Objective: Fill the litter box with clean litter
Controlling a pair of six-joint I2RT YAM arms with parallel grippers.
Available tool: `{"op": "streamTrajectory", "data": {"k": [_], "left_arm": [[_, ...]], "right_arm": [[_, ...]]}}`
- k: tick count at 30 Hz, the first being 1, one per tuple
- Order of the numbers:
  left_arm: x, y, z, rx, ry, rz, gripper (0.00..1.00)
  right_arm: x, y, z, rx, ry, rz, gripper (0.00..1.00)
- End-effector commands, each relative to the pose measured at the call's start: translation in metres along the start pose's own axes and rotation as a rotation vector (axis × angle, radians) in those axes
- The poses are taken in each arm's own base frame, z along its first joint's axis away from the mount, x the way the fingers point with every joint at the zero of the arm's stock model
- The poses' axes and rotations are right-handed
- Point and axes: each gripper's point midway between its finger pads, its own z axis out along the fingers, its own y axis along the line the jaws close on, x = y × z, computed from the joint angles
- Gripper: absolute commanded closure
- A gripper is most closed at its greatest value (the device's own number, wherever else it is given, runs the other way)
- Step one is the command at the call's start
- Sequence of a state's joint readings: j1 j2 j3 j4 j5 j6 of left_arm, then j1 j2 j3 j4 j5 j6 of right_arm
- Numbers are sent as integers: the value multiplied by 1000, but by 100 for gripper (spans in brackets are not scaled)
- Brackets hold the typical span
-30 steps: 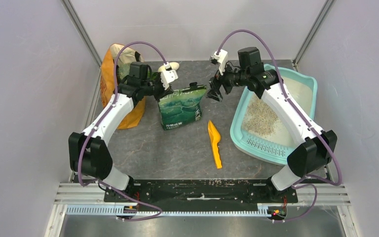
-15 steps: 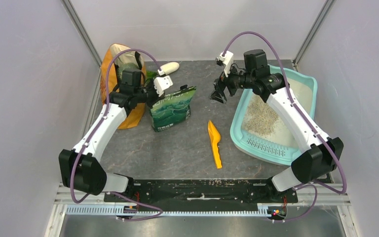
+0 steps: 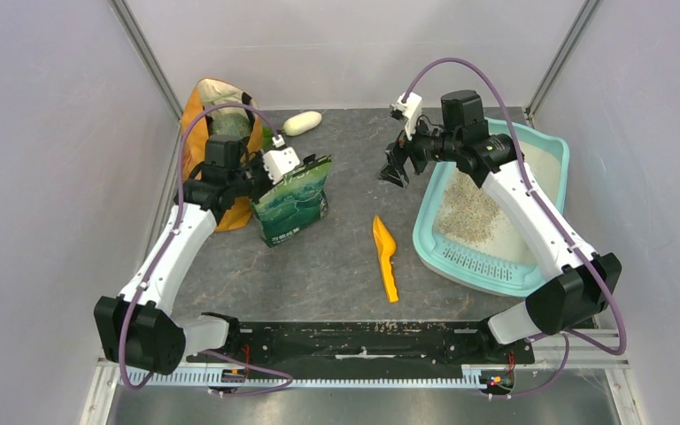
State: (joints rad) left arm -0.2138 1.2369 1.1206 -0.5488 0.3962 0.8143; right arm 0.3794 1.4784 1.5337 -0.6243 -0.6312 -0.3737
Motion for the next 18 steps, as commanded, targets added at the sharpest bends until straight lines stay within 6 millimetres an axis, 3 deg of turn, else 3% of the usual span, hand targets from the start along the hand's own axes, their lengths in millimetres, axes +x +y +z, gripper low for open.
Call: {"op": "streamTrajectory", "data": {"k": [1,4,6,7,14,18], "left_arm": [[-32,16,-17,-56,-104,85,74],[-44,13,-22,-23,-130,54,49],[-56,14,-28,-20,-154,33,24],[-64,15,-33,-22,-172,27,20],[-108,33,-64,-48,-195,-204,15],[-122,27,-81,46,-118,-348,14]], "right_arm": [[-11,6,-11,3,-31,-17,3],[-13,7,-15,6,-33,-15,3],[-14,8,-17,13,-34,-9,3],[-16,9,-20,18,-38,-9,3],[-29,8,-41,95,-70,46,3],[-29,2,-66,205,-94,143,3]]}}
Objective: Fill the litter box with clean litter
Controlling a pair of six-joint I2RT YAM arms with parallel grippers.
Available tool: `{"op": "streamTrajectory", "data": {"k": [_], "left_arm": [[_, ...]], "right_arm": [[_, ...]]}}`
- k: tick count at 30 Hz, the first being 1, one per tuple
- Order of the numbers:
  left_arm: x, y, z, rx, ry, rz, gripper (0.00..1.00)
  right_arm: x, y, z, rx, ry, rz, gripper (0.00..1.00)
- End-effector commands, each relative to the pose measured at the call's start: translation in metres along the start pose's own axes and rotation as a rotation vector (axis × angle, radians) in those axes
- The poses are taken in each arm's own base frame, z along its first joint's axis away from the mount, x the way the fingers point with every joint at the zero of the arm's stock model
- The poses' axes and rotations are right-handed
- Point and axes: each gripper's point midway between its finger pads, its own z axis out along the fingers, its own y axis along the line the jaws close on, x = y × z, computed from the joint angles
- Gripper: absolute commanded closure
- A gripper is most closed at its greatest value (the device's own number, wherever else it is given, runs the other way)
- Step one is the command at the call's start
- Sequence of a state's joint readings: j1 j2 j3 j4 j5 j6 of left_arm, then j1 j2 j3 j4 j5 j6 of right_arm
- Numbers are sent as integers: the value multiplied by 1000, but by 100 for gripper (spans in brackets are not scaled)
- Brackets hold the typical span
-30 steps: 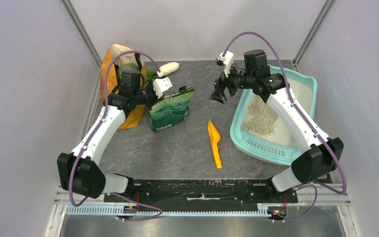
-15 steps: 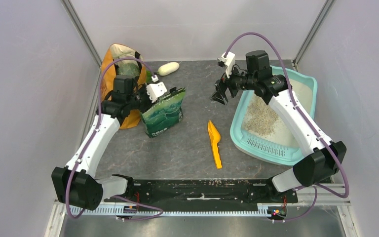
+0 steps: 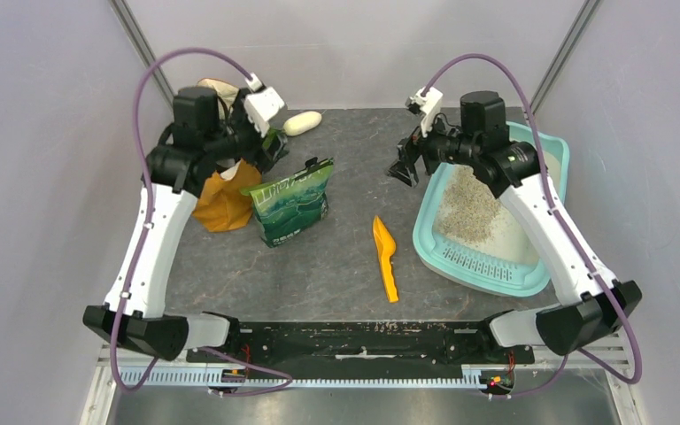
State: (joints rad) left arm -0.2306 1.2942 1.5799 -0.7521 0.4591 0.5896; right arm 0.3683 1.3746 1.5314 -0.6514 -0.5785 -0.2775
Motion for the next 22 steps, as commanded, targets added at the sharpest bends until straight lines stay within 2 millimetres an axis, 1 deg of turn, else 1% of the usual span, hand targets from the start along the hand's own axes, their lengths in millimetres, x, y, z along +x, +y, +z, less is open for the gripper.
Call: {"op": "streamTrajectory", "data": {"k": [1,3,4,5,6,8,11,13,15,18,20,22], "left_arm": [[-9,-20,-19,88,100,-253,14],[-5,-32,-29,123,138,-289,13],[1,-36,-31,119,159,-316,13],[10,-37,-34,81,187,-364,13],[18,-33,-35,20,207,-407,13],[47,-28,-39,-88,276,-496,12],[78,-33,-48,-162,345,-512,12],[90,-38,-53,-180,366,-516,11],[96,-39,-56,-201,366,-529,11],[103,-40,-57,-222,369,-542,11],[102,-34,-56,-258,359,-559,11],[97,-27,-54,-286,342,-582,10]], "right_arm": [[-12,-9,-38,150,-62,112,3],[-4,-8,-55,198,-70,157,3],[2,-7,-61,217,-69,176,3],[9,-4,-67,235,-66,191,3],[17,-2,-72,257,-57,206,3],[37,-2,-80,304,-26,256,3],[64,-8,-93,386,-3,364,3],[74,-9,-99,409,-9,426,3],[82,-7,-103,411,-11,470,3],[87,-7,-109,420,-34,520,3],[91,-11,-116,451,-40,528,3],[92,-11,-122,461,-45,513,3]]}}
